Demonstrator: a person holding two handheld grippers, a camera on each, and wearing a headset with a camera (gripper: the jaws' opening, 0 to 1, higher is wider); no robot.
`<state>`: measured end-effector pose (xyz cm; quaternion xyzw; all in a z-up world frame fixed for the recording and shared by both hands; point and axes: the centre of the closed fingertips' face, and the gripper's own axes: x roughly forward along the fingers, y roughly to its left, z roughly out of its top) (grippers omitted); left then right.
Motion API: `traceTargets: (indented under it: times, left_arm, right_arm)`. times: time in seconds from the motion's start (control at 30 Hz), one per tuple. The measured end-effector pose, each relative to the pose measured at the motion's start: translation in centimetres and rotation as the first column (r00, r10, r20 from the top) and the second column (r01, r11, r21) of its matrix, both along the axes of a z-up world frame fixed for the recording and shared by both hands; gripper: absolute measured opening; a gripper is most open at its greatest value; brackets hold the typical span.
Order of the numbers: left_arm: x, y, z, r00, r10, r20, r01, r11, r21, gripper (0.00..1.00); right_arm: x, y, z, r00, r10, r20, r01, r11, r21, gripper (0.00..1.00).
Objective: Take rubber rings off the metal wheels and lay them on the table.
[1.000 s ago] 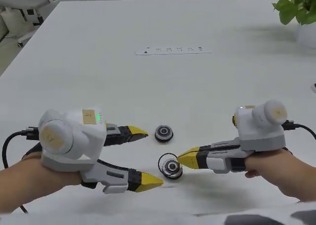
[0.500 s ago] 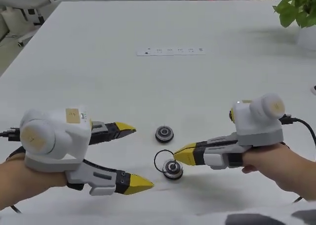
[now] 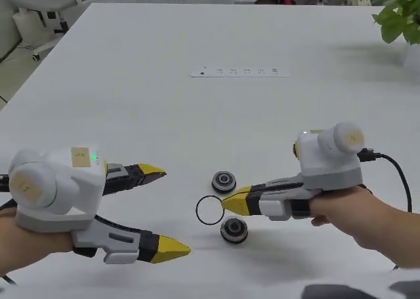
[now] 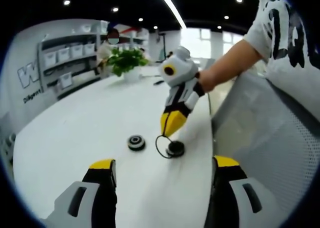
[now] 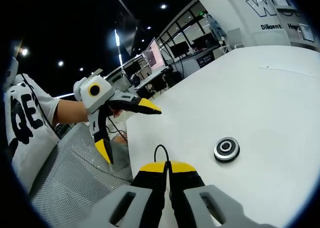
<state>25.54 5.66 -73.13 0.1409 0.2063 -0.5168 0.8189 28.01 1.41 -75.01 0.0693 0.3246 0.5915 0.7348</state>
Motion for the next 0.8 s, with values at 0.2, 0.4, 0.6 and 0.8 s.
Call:
traceTargets:
  times: [0.2,0.4,0.6,0.8]
  left_arm:
    - [-0.3,0.4,-0.3,1.000,0.010,-0.008,-0.010,1.000,0.003,0.80]
    - [-0.3,0.7,-0.5,1.000,0.024,-0.014,-0.024,1.000,0.002,0.80]
    - [-0.3,1.2,-1.0,0.999,0.033,-0.023,-0.033,0.999,0.013,0.80]
    - [-0.2,1.7,-1.6,0.999,0.040,-0.029,-0.040,0.999,0.013,0.80]
  right_arm:
    - [0.4,0.5,-0.7,1.000,0.008,0.003,-0.008,1.000,-0.028,0.00]
    - [0.7,0.9,-1.9,1.000,0.018,0.007,-0.018,0.998,-0.065,0.00]
    - [0.9,1.2,-3.0,0.999,0.038,0.013,-0.036,0.993,-0.112,0.00]
    - [0.8,1.5,-3.8,0.998,0.059,0.024,-0.054,0.988,-0.145,0.00]
